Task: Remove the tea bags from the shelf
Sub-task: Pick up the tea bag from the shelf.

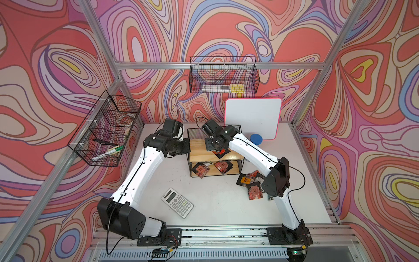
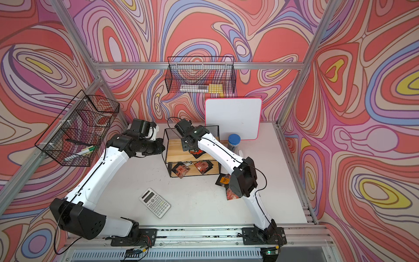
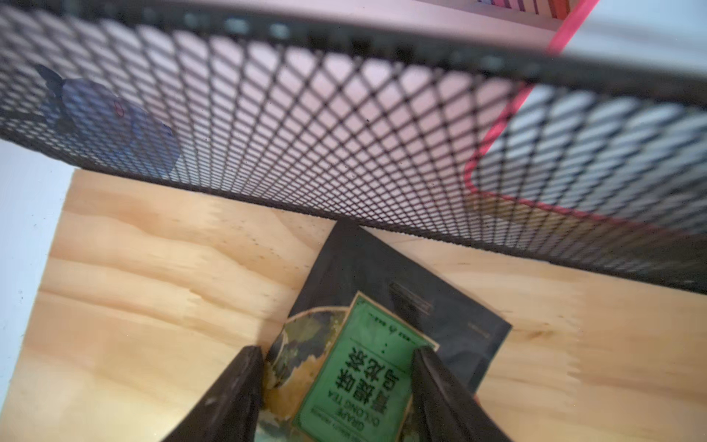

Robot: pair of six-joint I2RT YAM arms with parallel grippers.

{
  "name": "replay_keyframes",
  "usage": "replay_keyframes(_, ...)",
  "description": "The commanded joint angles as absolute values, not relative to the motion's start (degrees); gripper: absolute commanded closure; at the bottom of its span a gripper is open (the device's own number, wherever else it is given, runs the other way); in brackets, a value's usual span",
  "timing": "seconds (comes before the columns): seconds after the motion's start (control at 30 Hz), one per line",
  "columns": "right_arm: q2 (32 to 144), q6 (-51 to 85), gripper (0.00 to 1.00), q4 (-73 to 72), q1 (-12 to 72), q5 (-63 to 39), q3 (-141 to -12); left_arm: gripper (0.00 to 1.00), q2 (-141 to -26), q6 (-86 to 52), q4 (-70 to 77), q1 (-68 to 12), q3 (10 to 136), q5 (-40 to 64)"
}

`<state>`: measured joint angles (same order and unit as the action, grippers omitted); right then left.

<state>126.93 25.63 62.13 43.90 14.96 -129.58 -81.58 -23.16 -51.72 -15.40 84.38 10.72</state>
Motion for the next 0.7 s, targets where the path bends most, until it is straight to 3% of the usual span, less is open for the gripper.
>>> replay_keyframes(0.0, 127.7, 26.7, 0.43, 66.5, 43.6, 14.1, -127.1, 1.00, -81.5, -23.1, -52.9, -15.4, 86.2, 10.3)
replay_keyframes(0.67, 128.8, 27.3, 0.86, 67.5, 43.4, 14.8, -130.8, 1.00, -81.6, -23.3, -52.9, -15.4, 86.2, 10.4)
